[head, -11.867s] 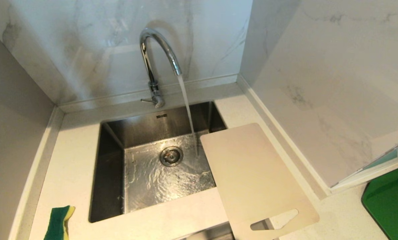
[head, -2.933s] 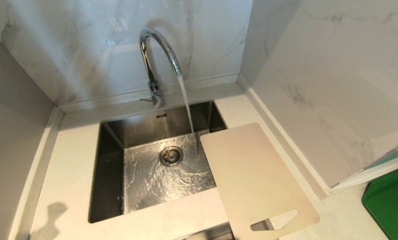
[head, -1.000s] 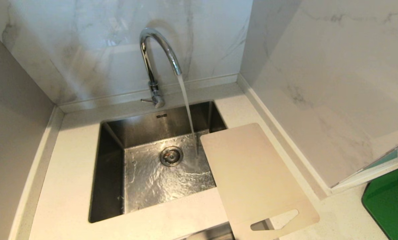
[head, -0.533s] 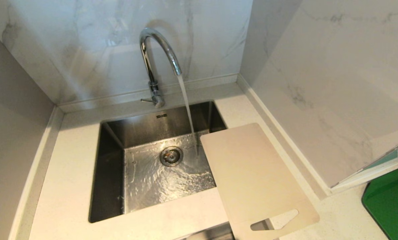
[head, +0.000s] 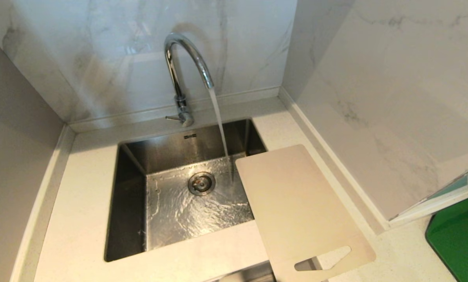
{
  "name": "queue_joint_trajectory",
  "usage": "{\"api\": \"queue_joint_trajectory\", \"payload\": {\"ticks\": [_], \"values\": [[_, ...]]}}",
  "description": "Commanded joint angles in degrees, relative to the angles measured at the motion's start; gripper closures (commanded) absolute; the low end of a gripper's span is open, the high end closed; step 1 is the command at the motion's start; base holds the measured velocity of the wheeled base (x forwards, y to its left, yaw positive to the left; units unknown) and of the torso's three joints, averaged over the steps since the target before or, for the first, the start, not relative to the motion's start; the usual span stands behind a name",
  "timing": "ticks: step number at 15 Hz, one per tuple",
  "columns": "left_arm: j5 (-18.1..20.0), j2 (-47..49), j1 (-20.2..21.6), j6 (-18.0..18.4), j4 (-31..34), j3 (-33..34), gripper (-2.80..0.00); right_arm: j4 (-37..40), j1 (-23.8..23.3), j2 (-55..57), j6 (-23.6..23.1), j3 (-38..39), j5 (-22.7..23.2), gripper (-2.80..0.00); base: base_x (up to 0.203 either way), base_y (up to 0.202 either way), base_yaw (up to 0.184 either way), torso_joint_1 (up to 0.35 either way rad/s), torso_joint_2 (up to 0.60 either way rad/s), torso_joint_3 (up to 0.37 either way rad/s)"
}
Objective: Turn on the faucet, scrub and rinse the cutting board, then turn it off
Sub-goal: Pick up the cutting board
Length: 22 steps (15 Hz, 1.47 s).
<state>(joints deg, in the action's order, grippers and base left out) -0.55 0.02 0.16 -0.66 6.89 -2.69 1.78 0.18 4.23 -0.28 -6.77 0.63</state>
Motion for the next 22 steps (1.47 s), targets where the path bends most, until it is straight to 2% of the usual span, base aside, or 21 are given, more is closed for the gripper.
{"api": "queue_joint_trajectory", "payload": {"ticks": [1,8,10,11,13,15,17,19,22], "values": [[-0.1,-0.1,0.0,0.0,0.1,0.0,0.0,0.4,0.1,9.7,0.0,-8.6,2.1,0.0,0.0,0.0,0.0,0.0,0.0,0.0],[0.0,-0.1,0.0,0.0,0.1,0.0,0.0,1.8,0.1,32.1,-0.3,-38.0,7.9,0.0,0.0,0.0,0.0,0.0,0.0,0.0],[0.0,-0.1,0.0,0.0,0.1,0.0,0.0,7.5,0.1,37.0,-0.3,-44.9,10.3,0.0,0.0,0.0,0.0,0.0,0.0,0.0],[0.0,-0.1,0.0,0.0,0.1,0.0,0.0,11.7,0.1,39.0,-0.2,-47.1,13.1,0.0,0.0,0.0,0.0,0.0,0.0,0.0],[-0.1,-0.1,0.0,0.0,0.1,0.0,0.0,15.4,0.2,43.0,0.0,-48.7,16.1,0.0,0.0,0.0,0.0,0.0,0.0,0.0],[-0.1,-0.1,0.0,0.0,0.1,0.0,0.0,16.3,0.2,46.6,0.8,-47.7,16.7,0.0,0.0,0.0,0.0,0.0,0.0,0.0],[-0.1,-0.1,0.0,0.0,0.1,0.0,0.0,17.0,1.4,49.3,6.2,-47.0,17.3,0.0,0.0,0.0,0.0,0.0,0.0,0.0],[0.0,-0.1,0.0,0.0,0.1,0.0,0.0,21.3,2.3,53.9,9.5,-47.5,17.2,0.0,0.0,0.0,0.0,0.0,0.0,0.0],[-0.1,-0.1,0.0,0.0,0.1,0.0,0.0,28.0,3.0,60.0,18.8,-48.7,16.8,0.0,0.0,0.0,0.0,0.0,0.0,0.0]]}}
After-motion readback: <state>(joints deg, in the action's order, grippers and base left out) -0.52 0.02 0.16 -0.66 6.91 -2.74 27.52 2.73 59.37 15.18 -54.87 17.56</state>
